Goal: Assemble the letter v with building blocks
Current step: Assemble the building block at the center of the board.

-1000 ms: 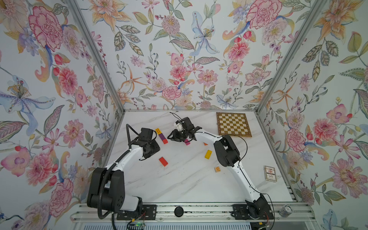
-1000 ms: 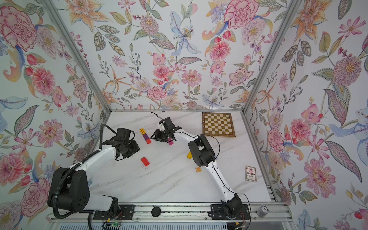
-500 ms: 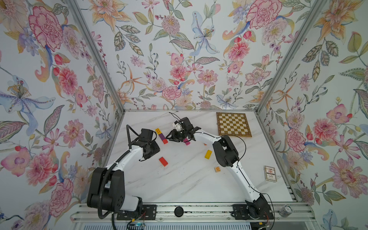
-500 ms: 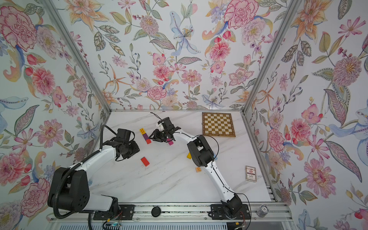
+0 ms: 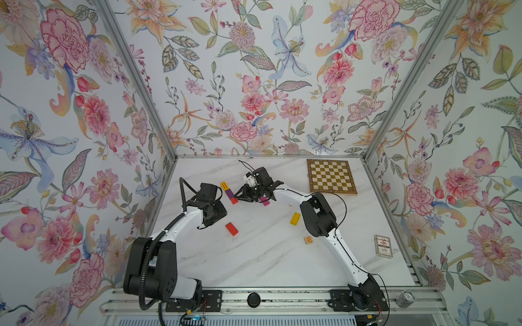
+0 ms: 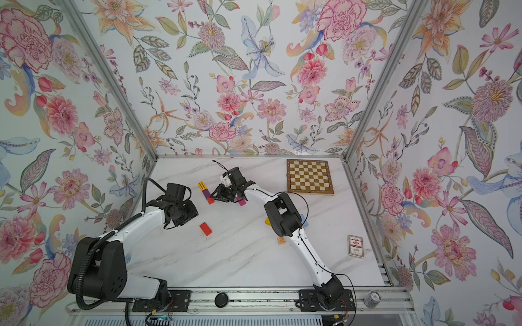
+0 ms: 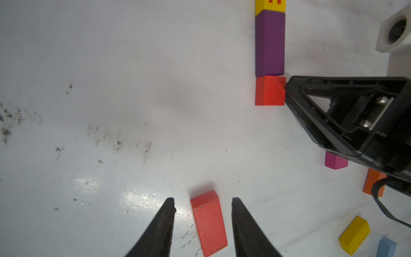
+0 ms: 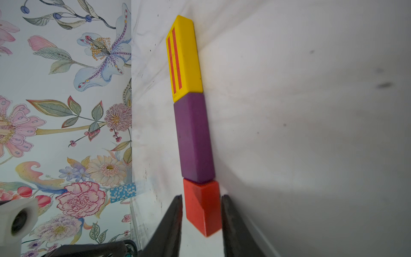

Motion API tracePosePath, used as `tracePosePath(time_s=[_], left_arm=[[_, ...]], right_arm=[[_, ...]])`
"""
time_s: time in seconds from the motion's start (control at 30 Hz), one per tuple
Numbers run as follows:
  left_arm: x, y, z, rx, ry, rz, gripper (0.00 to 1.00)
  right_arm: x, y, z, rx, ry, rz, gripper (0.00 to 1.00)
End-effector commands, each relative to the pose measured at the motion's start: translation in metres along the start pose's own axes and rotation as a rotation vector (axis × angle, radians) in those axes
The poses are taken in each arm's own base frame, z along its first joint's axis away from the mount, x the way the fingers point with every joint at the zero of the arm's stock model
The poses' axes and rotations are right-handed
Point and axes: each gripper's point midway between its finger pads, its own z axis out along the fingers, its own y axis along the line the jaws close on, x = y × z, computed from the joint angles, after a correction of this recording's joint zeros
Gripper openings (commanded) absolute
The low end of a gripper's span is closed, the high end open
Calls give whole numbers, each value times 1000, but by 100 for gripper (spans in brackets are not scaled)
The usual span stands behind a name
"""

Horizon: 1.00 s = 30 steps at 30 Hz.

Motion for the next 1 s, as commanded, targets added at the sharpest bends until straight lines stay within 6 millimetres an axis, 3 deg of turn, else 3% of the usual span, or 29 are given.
tracePosePath(time_s=[0.0, 0.97], left_arm=[[3, 6, 4, -32, 3, 13, 45], [3, 7, 5, -38, 8, 18, 45]], right_arm=[[4, -4, 9, -5, 15, 6, 30], [4, -4, 12, -16, 13, 18, 21]])
